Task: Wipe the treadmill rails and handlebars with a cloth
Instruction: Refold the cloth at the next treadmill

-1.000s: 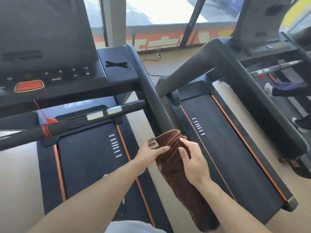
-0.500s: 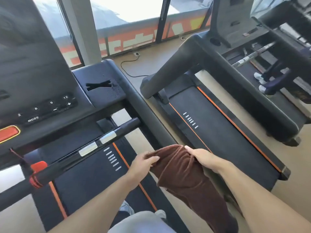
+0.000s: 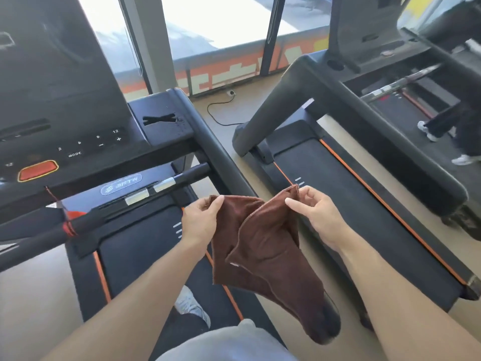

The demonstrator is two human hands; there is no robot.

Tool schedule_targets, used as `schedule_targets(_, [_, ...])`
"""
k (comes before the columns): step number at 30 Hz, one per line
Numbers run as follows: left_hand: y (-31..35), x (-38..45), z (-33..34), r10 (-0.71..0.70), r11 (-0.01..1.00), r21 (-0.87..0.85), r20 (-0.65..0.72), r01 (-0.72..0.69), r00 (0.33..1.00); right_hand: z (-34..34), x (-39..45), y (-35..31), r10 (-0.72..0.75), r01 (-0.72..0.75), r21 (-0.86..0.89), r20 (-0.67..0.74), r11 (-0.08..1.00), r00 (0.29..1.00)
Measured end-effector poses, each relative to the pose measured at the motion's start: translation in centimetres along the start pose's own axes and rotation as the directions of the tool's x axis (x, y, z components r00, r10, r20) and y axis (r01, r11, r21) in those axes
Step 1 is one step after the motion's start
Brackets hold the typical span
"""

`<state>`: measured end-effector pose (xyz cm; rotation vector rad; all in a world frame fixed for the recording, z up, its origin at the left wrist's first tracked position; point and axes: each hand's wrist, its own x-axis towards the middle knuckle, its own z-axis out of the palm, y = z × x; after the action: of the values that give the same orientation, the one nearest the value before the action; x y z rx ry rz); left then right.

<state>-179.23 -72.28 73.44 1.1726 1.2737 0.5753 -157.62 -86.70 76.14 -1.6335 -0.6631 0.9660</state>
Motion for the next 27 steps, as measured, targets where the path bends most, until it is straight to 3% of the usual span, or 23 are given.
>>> schedule_targets(3, [0.8, -1.4, 0.5, 0.034, 0.999, -0.02, 0.065, -0.033, 0.997, 0.6, -2.4, -2.6, -0.02, 0.026, -0.026, 0.211, 0.999, 0.977])
schedule_targets(6, [1.5, -3.1, 1.0, 0.061, 0.998, -0.015, 0.173, -0.059, 0.983, 2.1, -4.3, -4.3, 0.006, 0.038, -0.088, 0.453, 0.995, 0.892])
schedule_targets(8, [1.5, -3.7, 1.1, 0.065, 0.998, 0.002, 0.252, -0.068, 0.966, 3.1, -4.6, -4.9, 0.013, 0.063, -0.126, 0.526, 0.99, 0.851])
schedule_targets(10, [1.6, -4.1, 1.0, 0.048, 0.999, -0.015, 0.319, -0.045, 0.947, 4.2, -3.9, -4.8, -0.007, 0.1, -0.171, 0.472, 0.98, 0.882])
schedule_targets(13, [1.7, -4.1, 0.7, 0.018, 0.997, -0.082, 0.363, 0.013, 0.931, 5.5, -2.2, -3.7, -0.094, 0.165, -0.348, 0.212, 0.923, 0.973])
schedule_targets(15, [1.7, -4.3, 0.6, 0.006, 0.993, -0.108, 0.369, 0.036, 0.929, 6.0, -1.7, -3.2, -0.118, 0.149, -0.388, 0.103, 0.91, 0.988])
schedule_targets(27, [1.9, -4.5, -0.2, 0.023, 0.996, -0.086, 0.396, 0.012, 0.918, 6.9, -1.6, -4.3, -0.035, 0.1, -0.449, 0.151, 0.888, 0.988])
